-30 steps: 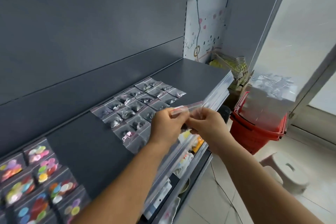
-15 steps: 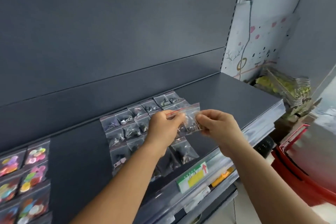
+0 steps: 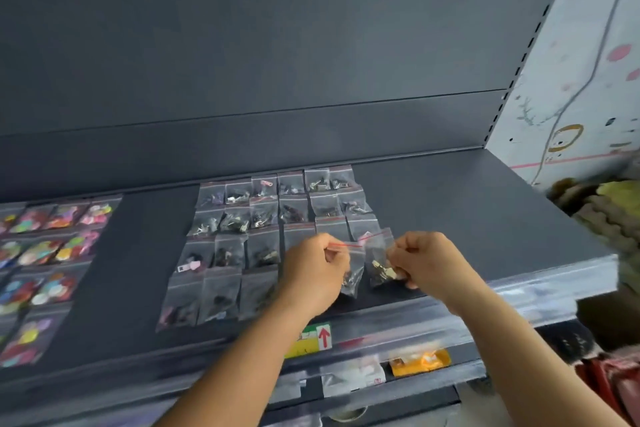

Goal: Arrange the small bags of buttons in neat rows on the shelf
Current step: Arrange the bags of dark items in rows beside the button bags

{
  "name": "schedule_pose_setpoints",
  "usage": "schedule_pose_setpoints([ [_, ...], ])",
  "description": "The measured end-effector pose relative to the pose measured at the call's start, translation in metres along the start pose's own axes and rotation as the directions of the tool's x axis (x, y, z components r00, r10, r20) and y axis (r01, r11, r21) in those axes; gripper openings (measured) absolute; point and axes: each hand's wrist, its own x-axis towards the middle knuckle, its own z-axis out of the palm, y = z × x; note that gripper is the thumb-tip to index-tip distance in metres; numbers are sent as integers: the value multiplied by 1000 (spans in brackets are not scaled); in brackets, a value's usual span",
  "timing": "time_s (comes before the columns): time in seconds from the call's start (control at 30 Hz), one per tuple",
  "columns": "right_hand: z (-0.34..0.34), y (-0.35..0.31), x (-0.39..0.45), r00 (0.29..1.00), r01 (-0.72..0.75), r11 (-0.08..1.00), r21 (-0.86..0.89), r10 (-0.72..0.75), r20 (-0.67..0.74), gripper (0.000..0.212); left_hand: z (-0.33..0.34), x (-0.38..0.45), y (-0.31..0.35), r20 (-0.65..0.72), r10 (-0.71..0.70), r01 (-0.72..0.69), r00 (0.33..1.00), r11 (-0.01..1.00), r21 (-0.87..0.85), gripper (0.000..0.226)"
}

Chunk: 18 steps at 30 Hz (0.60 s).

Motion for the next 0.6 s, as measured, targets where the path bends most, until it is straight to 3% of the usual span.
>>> schedule_pose_setpoints([
  [0.2,6,5,1,996,84,967,-240,-91,-18,19,19,-3,0,-168,30,17,985,962,272,11],
  [0.3,5,6,0,982,142,901,-411,-179,-54,8,19,-4,0,-199,51,12,979,953,303,17],
  [0.43,1,10,-2,929,304,842,-445,-365,-55,23,15,-13,-9,-236,202,-73,950,883,464,41],
  [0.53,6,11,-5,890,421,791,-444,-454,36,25,8,-16,-15,-102,367,-265,924,812,520,40],
  [0.6,9,12,-7,876,462,765,-448,-473,96,23,6,-16,-17,23,388,-347,921,793,501,35],
])
